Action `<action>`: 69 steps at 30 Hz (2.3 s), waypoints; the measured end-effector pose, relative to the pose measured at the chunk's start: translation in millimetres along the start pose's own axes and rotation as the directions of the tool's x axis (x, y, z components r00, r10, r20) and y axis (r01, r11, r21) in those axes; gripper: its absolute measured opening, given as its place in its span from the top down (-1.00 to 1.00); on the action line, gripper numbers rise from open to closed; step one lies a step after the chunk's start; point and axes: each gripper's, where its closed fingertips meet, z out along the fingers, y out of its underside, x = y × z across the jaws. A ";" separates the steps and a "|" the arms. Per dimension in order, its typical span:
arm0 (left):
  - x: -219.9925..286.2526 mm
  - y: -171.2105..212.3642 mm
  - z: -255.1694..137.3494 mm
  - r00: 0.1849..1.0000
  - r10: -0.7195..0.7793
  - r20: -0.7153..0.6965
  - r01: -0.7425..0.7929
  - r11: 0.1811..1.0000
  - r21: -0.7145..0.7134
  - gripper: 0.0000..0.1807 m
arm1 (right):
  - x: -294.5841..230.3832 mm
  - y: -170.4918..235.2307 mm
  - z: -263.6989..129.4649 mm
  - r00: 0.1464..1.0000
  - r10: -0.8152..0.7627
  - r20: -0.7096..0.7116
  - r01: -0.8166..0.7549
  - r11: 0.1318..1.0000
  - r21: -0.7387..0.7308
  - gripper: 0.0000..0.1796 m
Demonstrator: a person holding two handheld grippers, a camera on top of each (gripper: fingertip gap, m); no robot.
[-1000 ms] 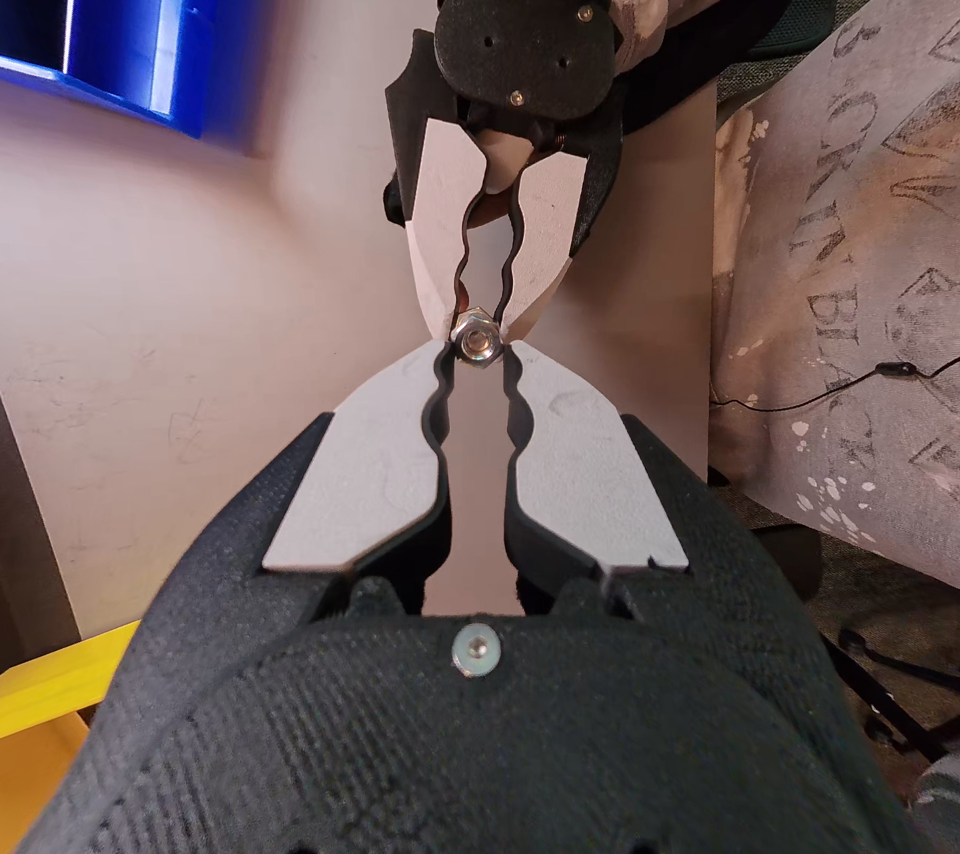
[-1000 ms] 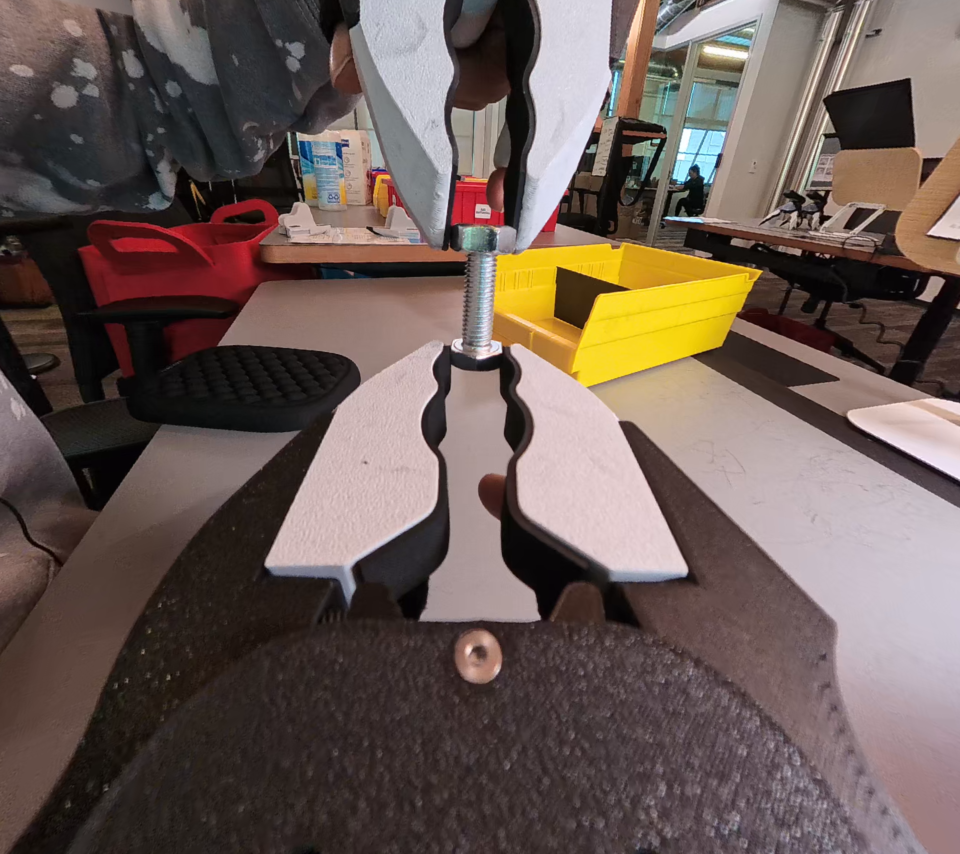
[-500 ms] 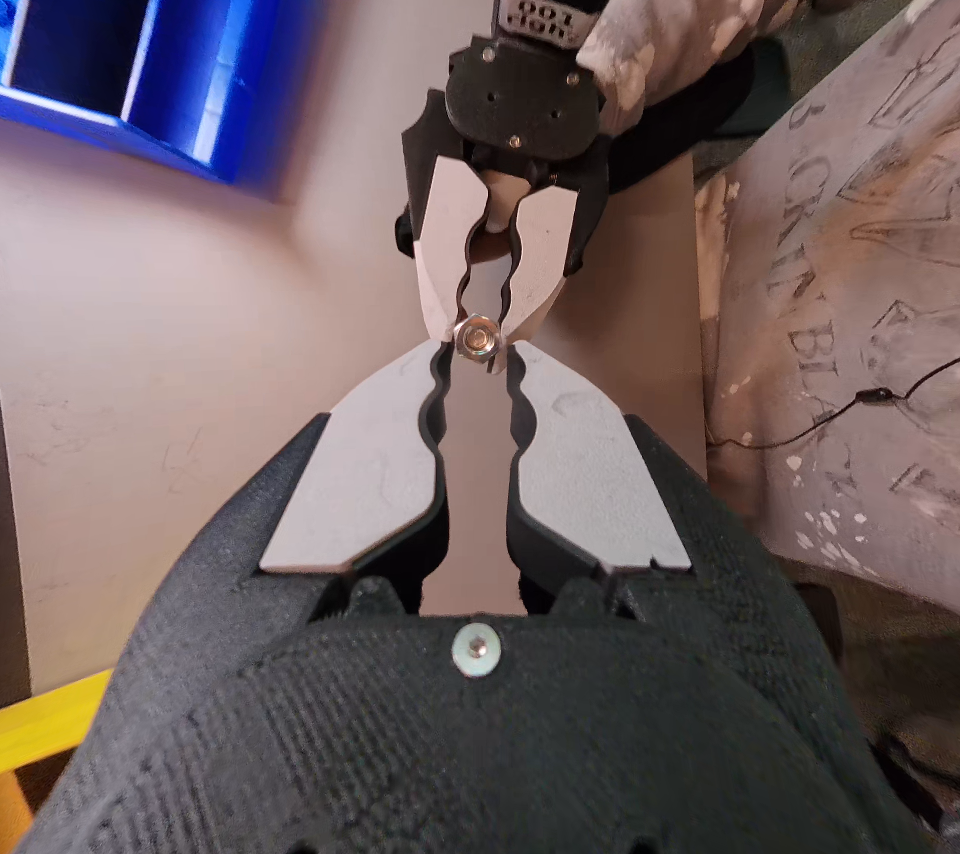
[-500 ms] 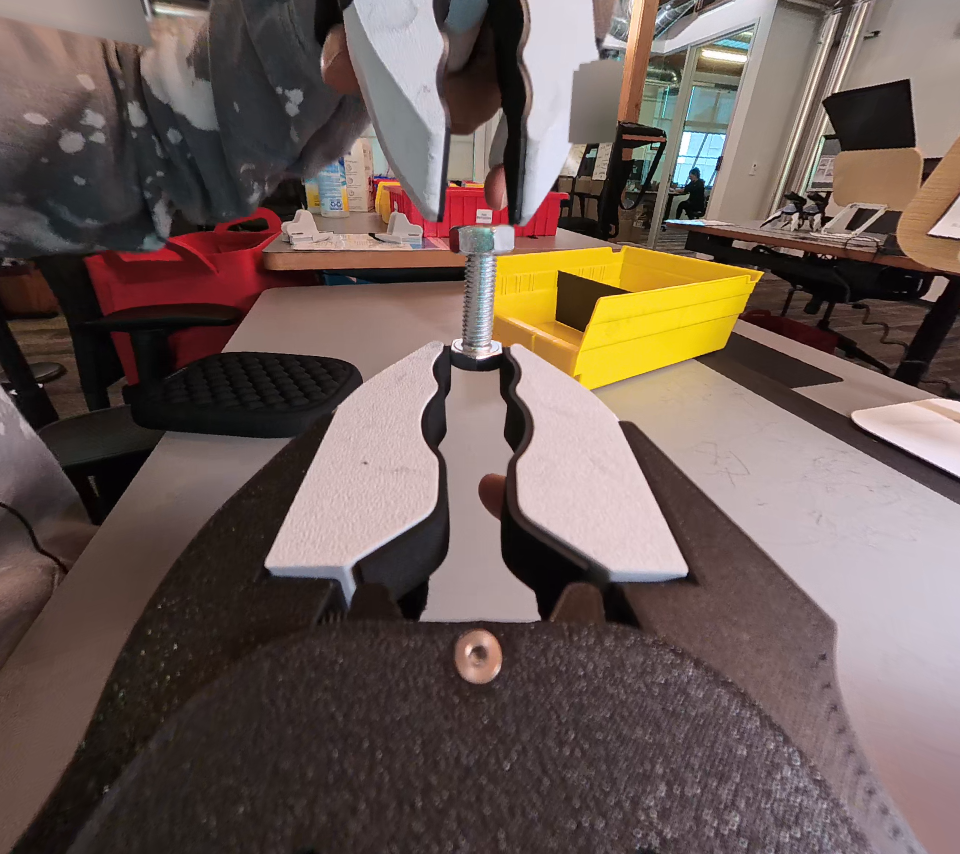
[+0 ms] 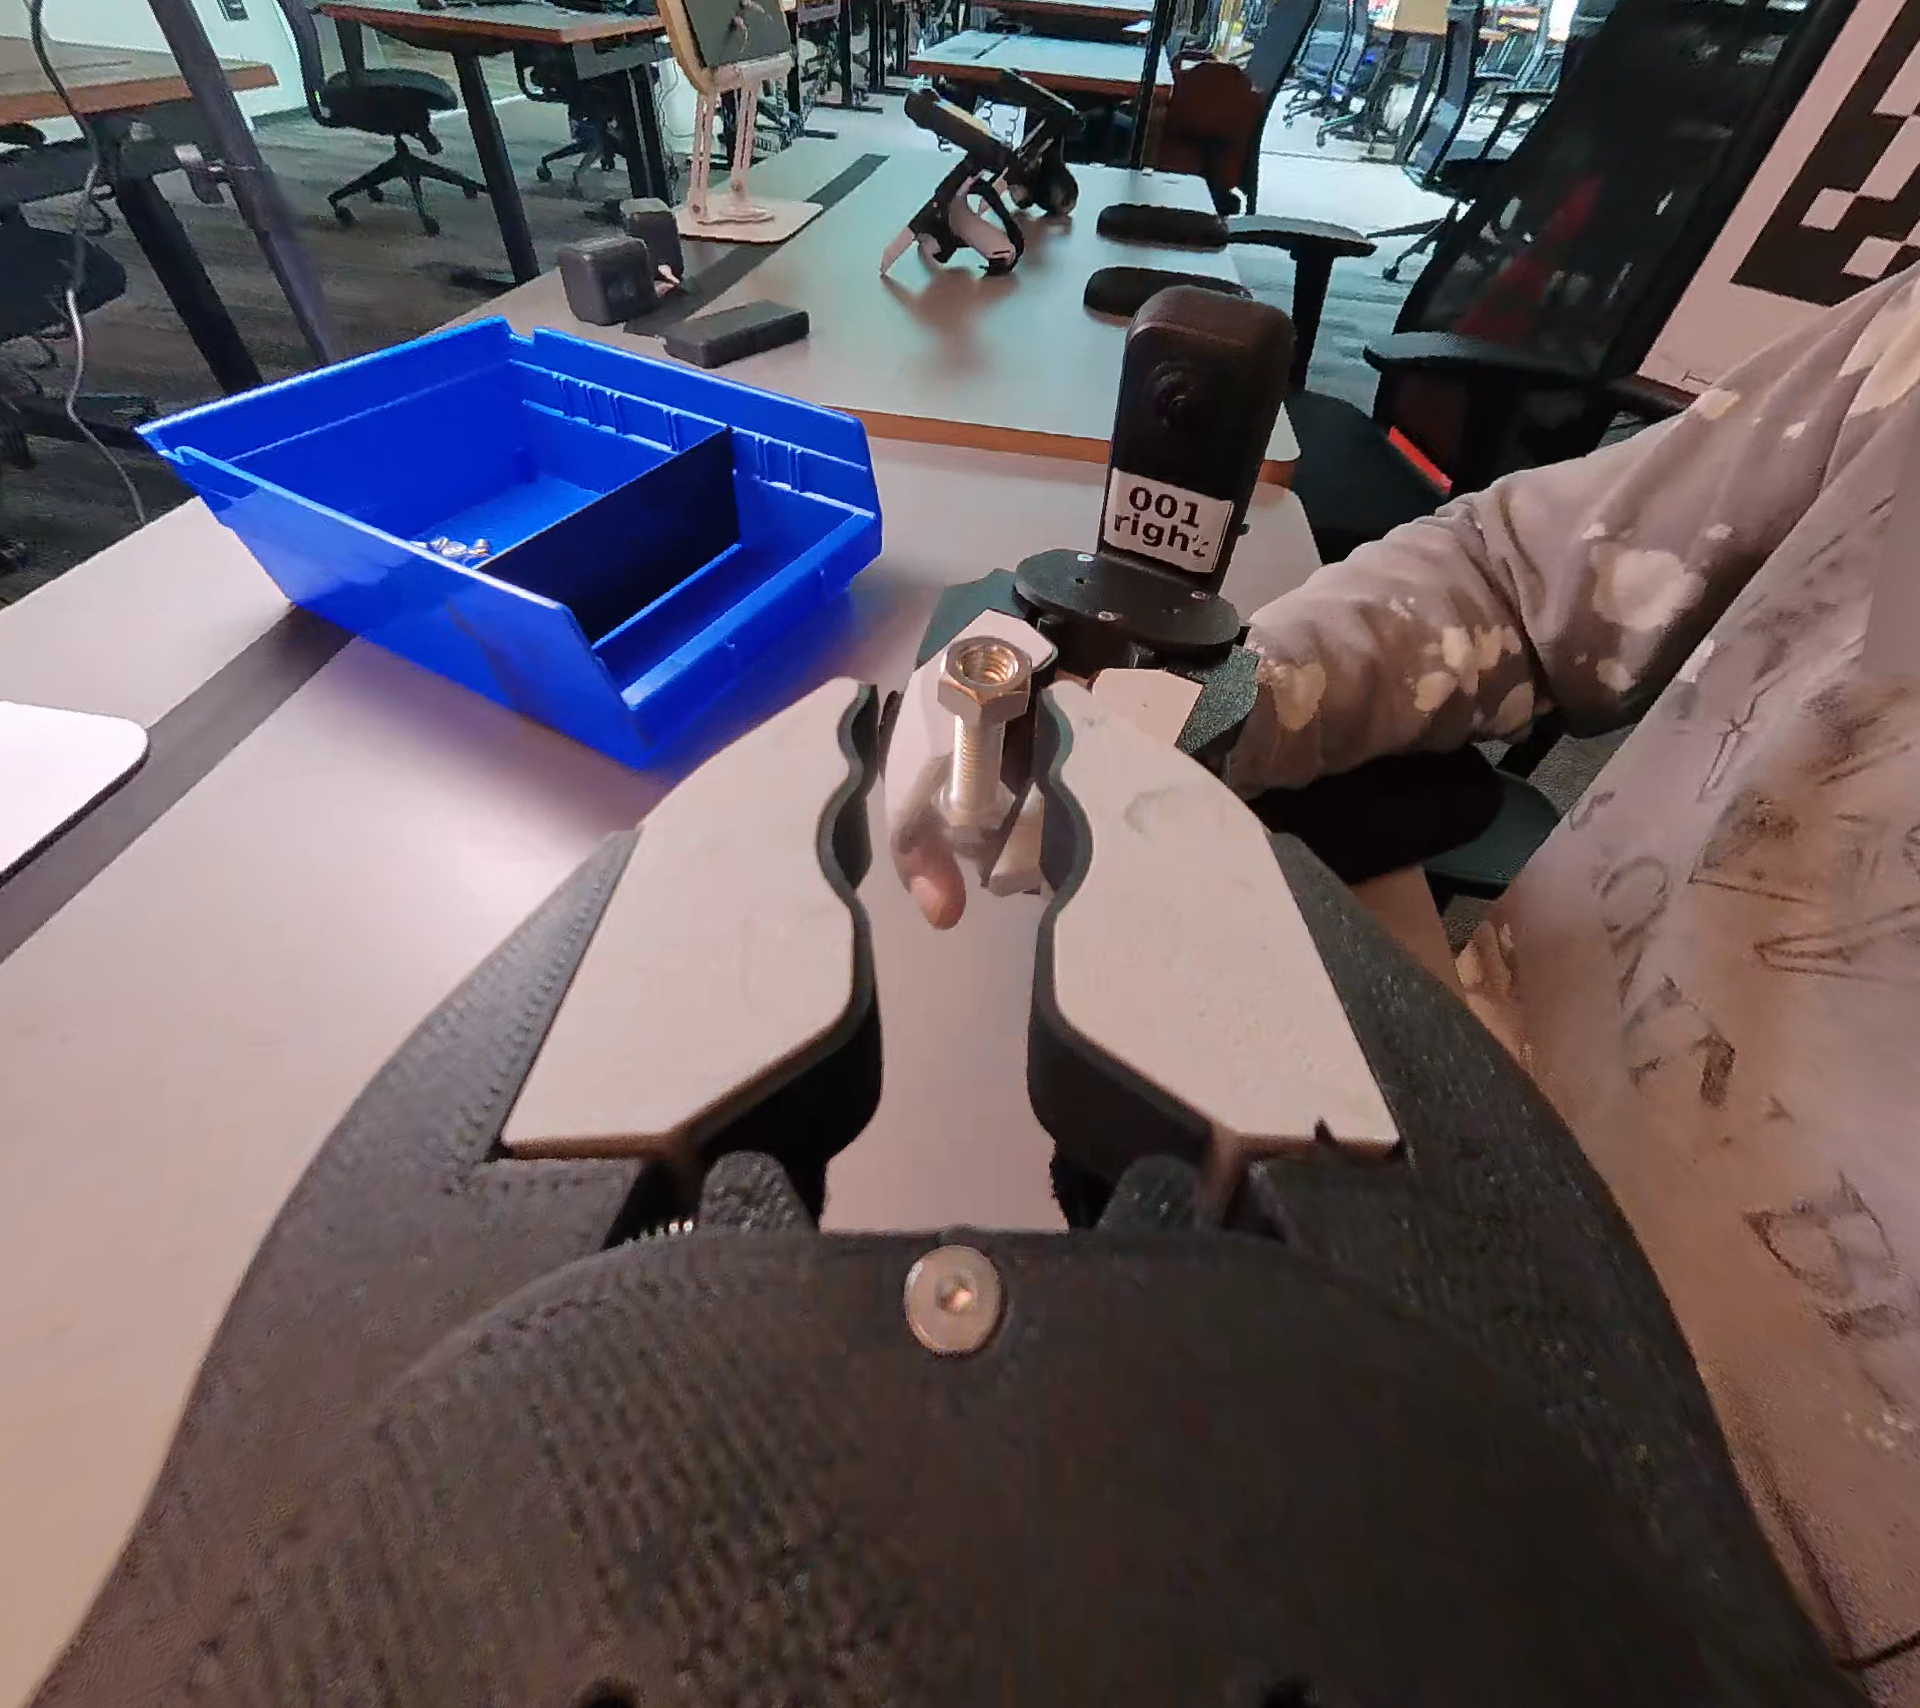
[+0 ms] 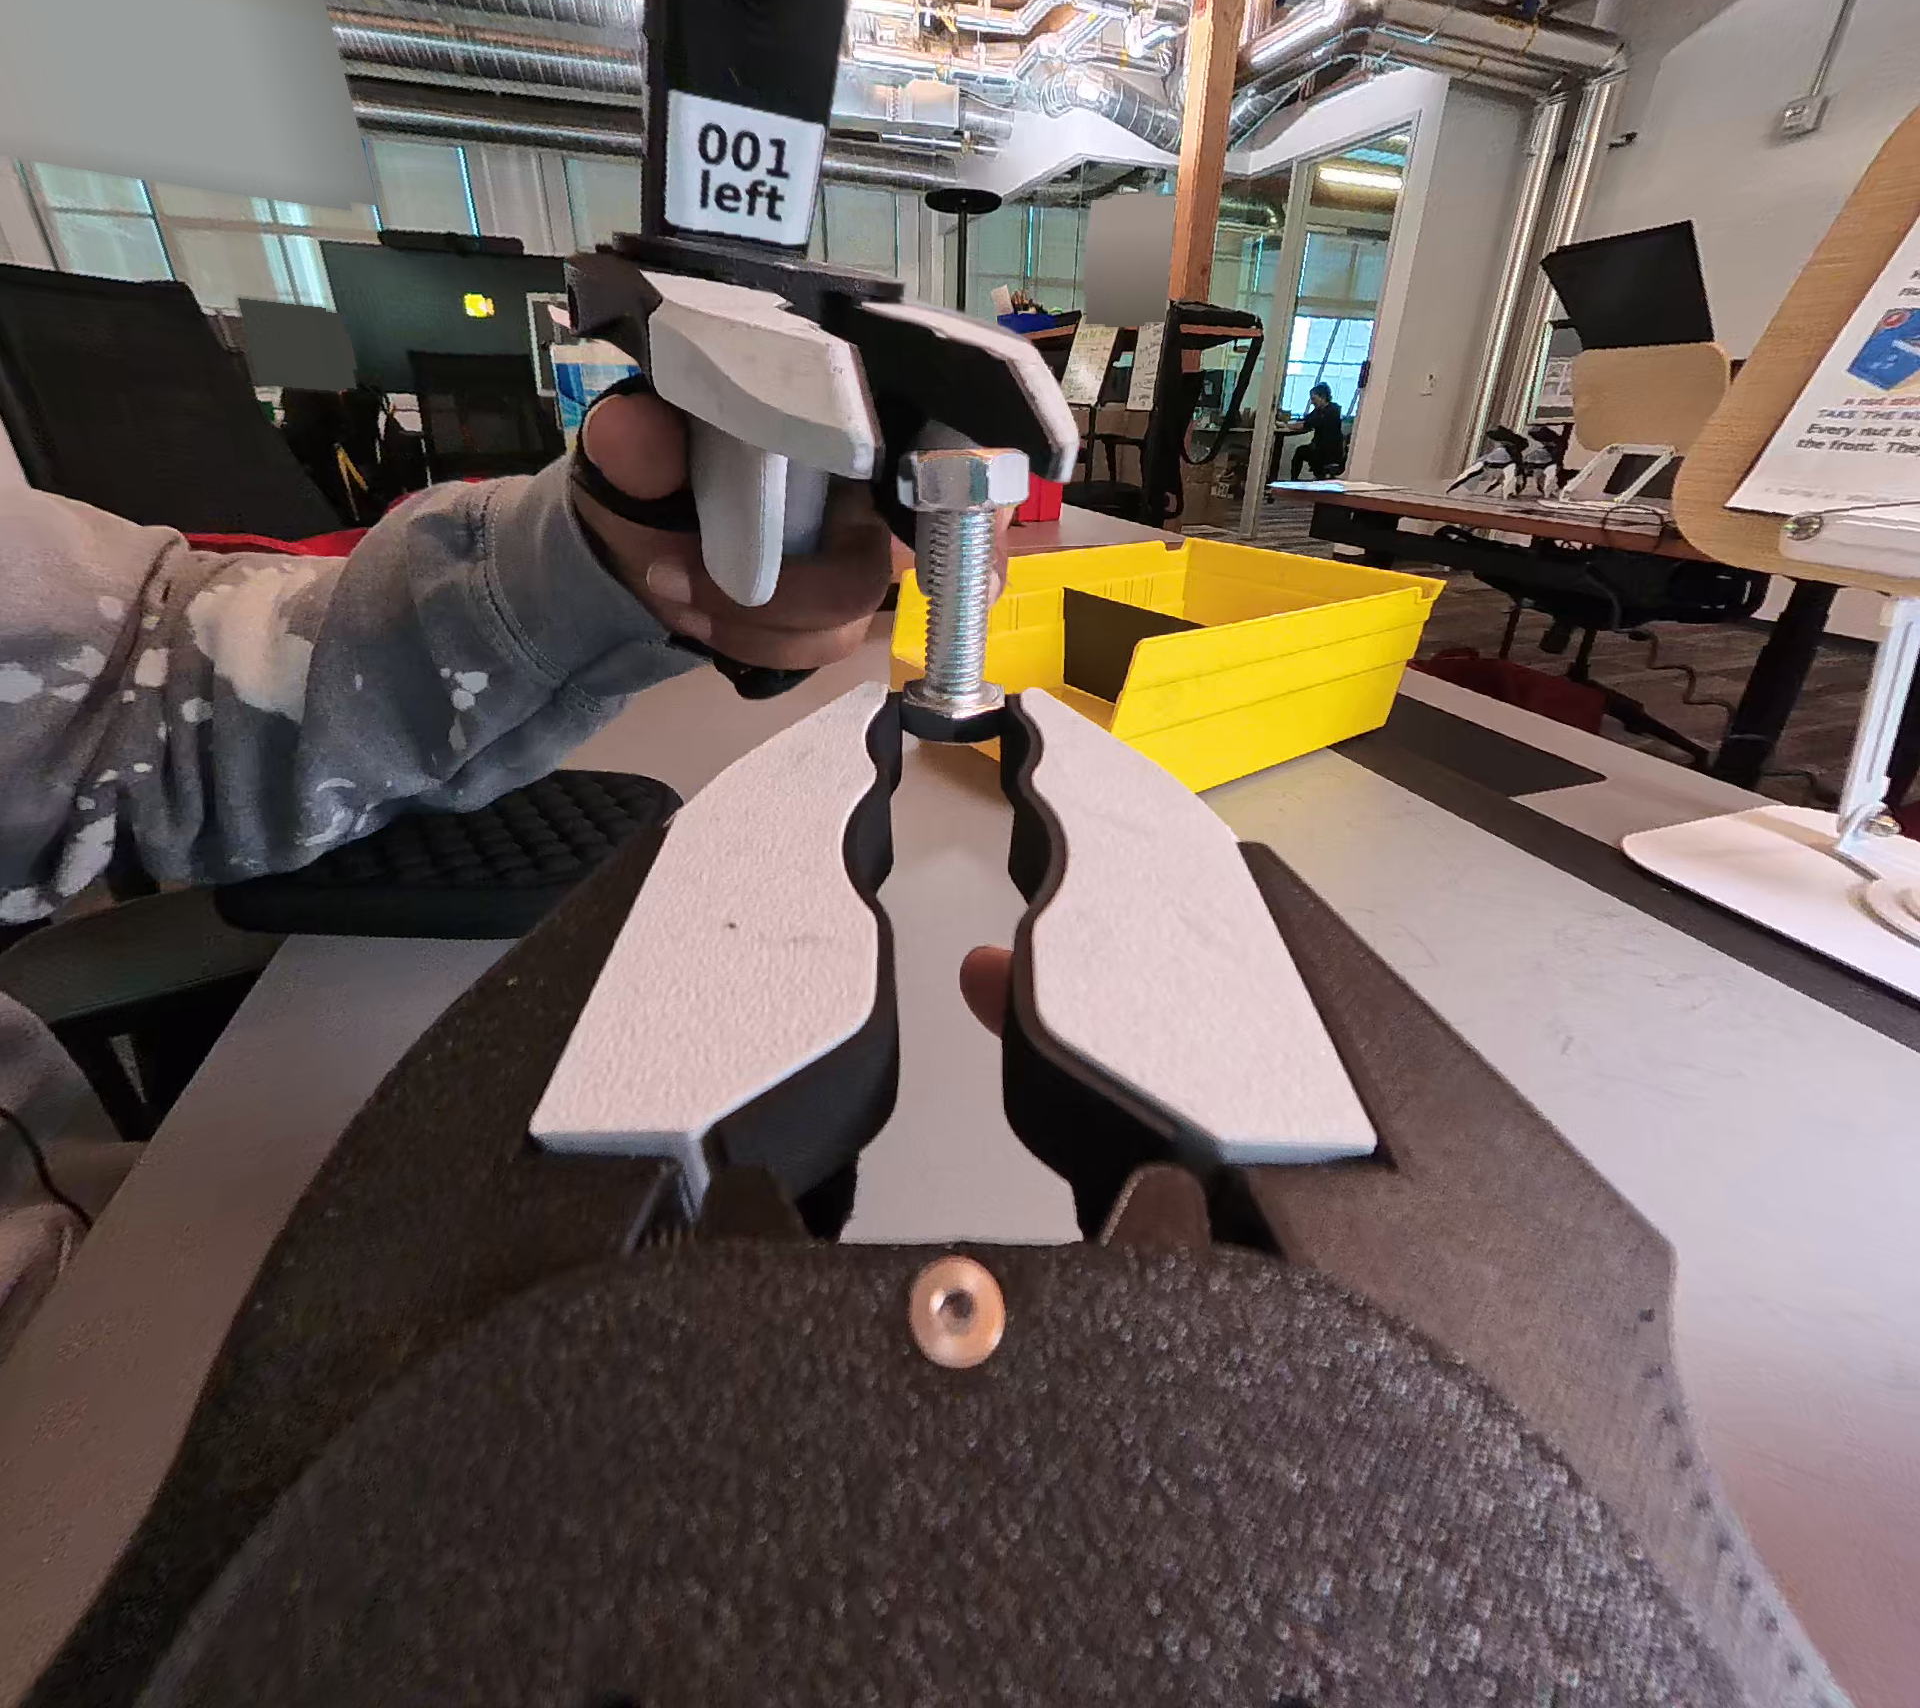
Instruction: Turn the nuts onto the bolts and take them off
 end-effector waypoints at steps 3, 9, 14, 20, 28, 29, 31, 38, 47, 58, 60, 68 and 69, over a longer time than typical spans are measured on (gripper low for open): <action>1.6 0.7 3.0 1.000 0.001 -0.019 -0.001 1.000 -0.004 0.68 | -1.2 0.0 0.3 1.000 -0.001 0.005 0.001 1.000 0.003 0.80; 2.7 -1.9 3.9 0.999 0.008 -0.040 -0.008 1.000 -0.005 0.70 | -2.7 -4.0 -1.3 1.000 0.001 0.020 -0.002 1.000 0.028 0.80; 1.4 -3.8 0.7 0.999 0.014 -0.038 -0.014 1.000 0.000 0.67 | -4.9 -8.0 -2.9 0.999 0.000 0.036 -0.002 0.999 0.054 0.80; -3.0 -2.9 -5.5 1.000 -0.009 -0.027 0.010 1.000 0.015 0.73 | -7.7 -12.5 -3.8 0.999 -0.006 0.049 0.002 0.997 0.077 0.80; 5.4 -8.8 -6.3 0.996 -0.047 -0.082 0.053 0.996 0.077 0.71 | -5.0 -8.4 -1.7 1.000 0.002 0.028 -0.003 0.998 0.056 0.80; 6.1 -6.9 -3.8 0.996 -0.047 -0.082 0.053 0.996 0.067 0.72 | -5.6 -8.4 -1.4 1.000 -0.001 0.028 -0.001 0.998 0.056 0.80; 6.0 -2.9 -0.3 0.996 -0.042 -0.081 0.046 0.998 0.049 0.71 | -7.6 -9.6 -1.4 0.999 -0.001 0.036 -0.001 0.998 0.061 0.80; -8.8 -3.3 -7.0 0.998 -0.062 -0.033 0.064 0.996 0.066 0.81 | -14.8 -22.1 -4.6 0.997 0.005 0.082 -0.014 0.993 0.115 0.80; 8.1 -1.1 -2.4 0.987 -0.089 -0.134 0.104 0.988 0.112 0.74 | -10.2 -13.2 2.7 0.999 0.014 0.034 -0.017 0.997 0.071 0.80; 8.1 -4.5 -14.8 0.969 -0.141 -0.203 0.186 0.957 0.224 0.72 | -10.4 -10.0 4.0 0.999 0.022 0.042 -0.025 0.998 0.061 0.80; 9.9 -2.3 -10.6 0.971 -0.139 -0.196 0.181 0.959 0.216 0.72 | -12.1 -7.6 5.8 0.999 0.019 0.044 -0.021 0.998 0.051 0.80; -7.8 1.3 -15.2 0.971 -0.186 -0.149 0.218 0.947 0.237 0.83 | -19.1 -18.6 2.5 0.996 0.017 0.082 -0.026 0.994 0.102 0.80; -3.2 -1.0 -15.9 0.970 -0.172 -0.173 0.212 0.946 0.244 0.80 | -17.0 -16.9 2.5 0.997 0.022 0.075 -0.029 0.995 0.096 0.80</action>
